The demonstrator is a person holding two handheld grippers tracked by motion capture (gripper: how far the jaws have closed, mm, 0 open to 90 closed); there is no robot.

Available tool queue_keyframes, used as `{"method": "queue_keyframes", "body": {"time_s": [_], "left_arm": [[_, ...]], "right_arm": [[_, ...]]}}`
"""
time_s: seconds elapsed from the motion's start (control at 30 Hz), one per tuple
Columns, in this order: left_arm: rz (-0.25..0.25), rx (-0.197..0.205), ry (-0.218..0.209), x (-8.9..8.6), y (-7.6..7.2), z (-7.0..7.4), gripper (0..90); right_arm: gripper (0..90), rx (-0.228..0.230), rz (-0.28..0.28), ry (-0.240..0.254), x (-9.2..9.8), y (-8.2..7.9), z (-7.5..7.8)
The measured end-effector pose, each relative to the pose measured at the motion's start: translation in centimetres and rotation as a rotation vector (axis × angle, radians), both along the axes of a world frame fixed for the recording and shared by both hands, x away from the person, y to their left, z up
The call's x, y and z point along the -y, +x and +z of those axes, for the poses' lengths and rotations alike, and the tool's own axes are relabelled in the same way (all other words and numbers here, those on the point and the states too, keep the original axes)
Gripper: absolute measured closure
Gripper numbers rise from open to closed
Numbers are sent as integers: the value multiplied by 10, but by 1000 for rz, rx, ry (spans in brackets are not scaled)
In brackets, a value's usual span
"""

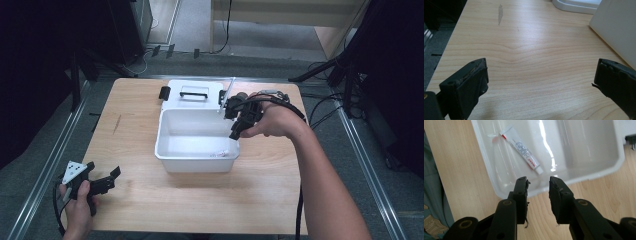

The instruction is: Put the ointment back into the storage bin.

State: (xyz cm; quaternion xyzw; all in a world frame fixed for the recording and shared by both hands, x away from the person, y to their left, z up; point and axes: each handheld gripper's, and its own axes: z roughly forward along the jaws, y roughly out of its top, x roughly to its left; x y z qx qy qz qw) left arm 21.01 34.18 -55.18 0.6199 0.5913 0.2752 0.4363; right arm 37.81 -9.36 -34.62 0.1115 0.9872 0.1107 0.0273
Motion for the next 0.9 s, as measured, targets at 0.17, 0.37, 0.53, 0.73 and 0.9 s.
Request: {"method": "queue_keyframes", "body": {"time_s": [0.17, 0.37, 0.53, 0.73, 0.9], "left_arm": [[0, -1, 1, 0, 0, 0, 0], [2, 0, 2, 0, 0, 0, 0], [5, 2, -1, 1, 0, 0, 0], [3, 1, 2, 0, 0, 0, 0], [3, 1, 2, 0, 0, 0, 0]], "right_arm": [[683, 3, -38, 0, 23, 0, 2], [660, -4, -73, 13, 45, -1, -3], [643, -9, -109, 25, 60, -3, -11], [578, -12, -150, 41, 78, -6, -30], [452, -4, -240, 72, 93, -9, -52]]}}
